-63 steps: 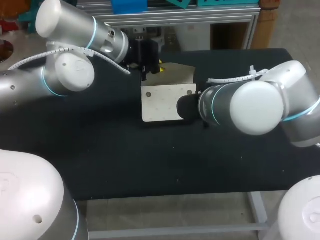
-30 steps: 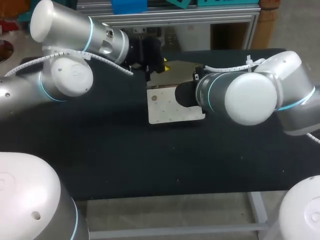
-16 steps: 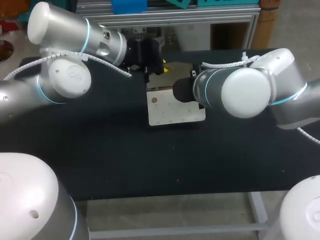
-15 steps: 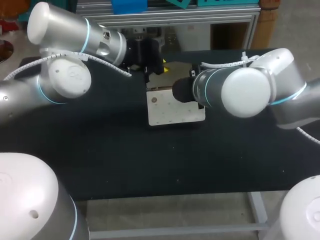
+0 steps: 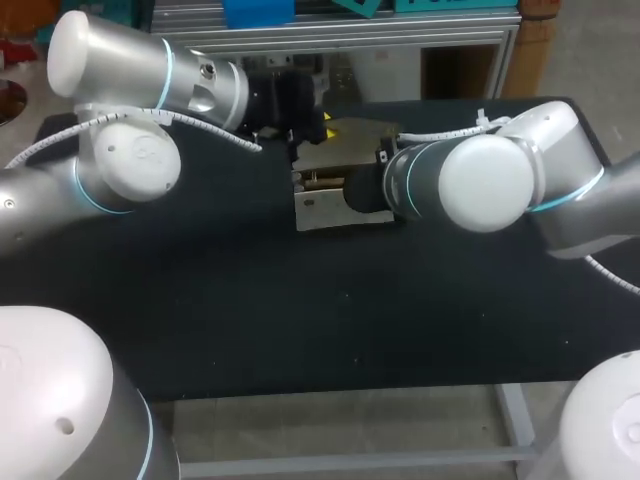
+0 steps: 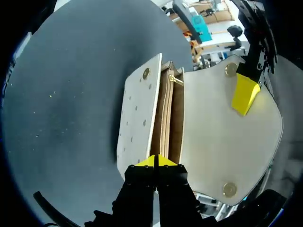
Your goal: Pick up the bag, open it, inspect its contents, close it, and place it on the opposite side
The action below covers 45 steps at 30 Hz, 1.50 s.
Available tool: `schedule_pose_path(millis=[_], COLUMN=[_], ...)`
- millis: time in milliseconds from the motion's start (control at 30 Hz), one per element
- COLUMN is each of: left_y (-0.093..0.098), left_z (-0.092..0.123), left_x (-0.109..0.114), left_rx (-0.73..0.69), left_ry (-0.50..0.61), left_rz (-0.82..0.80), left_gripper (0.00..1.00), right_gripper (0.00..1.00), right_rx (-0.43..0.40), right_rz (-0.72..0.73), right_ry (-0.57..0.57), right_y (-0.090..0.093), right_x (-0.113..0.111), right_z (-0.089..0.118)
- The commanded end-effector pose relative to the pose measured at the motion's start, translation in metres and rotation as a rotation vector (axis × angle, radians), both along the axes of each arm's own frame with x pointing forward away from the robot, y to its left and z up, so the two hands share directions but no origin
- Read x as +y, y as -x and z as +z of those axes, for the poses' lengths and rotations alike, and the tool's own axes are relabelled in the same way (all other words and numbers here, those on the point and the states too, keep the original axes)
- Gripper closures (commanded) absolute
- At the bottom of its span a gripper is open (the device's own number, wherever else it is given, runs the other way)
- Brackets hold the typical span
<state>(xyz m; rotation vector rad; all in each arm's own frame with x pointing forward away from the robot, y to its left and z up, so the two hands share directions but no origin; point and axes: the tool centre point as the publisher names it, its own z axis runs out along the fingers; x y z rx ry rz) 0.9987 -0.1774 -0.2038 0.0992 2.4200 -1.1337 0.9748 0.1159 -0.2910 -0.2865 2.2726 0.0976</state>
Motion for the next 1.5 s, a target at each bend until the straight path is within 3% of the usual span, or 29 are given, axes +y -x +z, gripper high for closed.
schedule_pose_path(millis=[33, 167, 633, 1100, 1500], left_y=[0.005, 0.01, 0.015, 0.019, 0.015], left_z=[0.003, 0.004, 0.0, 0.005, 0.003], left_x=[0.002, 0.002, -0.003, 0.001, 0.002], left_rx=[-0.006, -0.01, -0.001, 0.001, -0.004], left_ry=[0.006, 0.004, -0.019, 0.011, 0.023], left_rz=[-0.002, -0.015, -0.027, -0.04, -0.008], left_gripper=[1.0, 1.0, 1.0, 1.0, 1.0], right_gripper=[1.0, 1.0, 1.0, 1.0, 1.0], right_rx=[0.008, 0.013, -0.121, -0.028, -0.008], right_rz=[0.002, 0.001, 0.022, 0.013, 0.025], right_ry=[0.0, -0.007, -0.01, -0.015, -0.02], right_y=[-0.001, -0.002, 0.003, -0.031, -0.022], right_x=[-0.001, -0.001, 0.008, 0.007, 0.011], right_z=[-0.004, -0.005, 0.031, 0.004, -0.003])
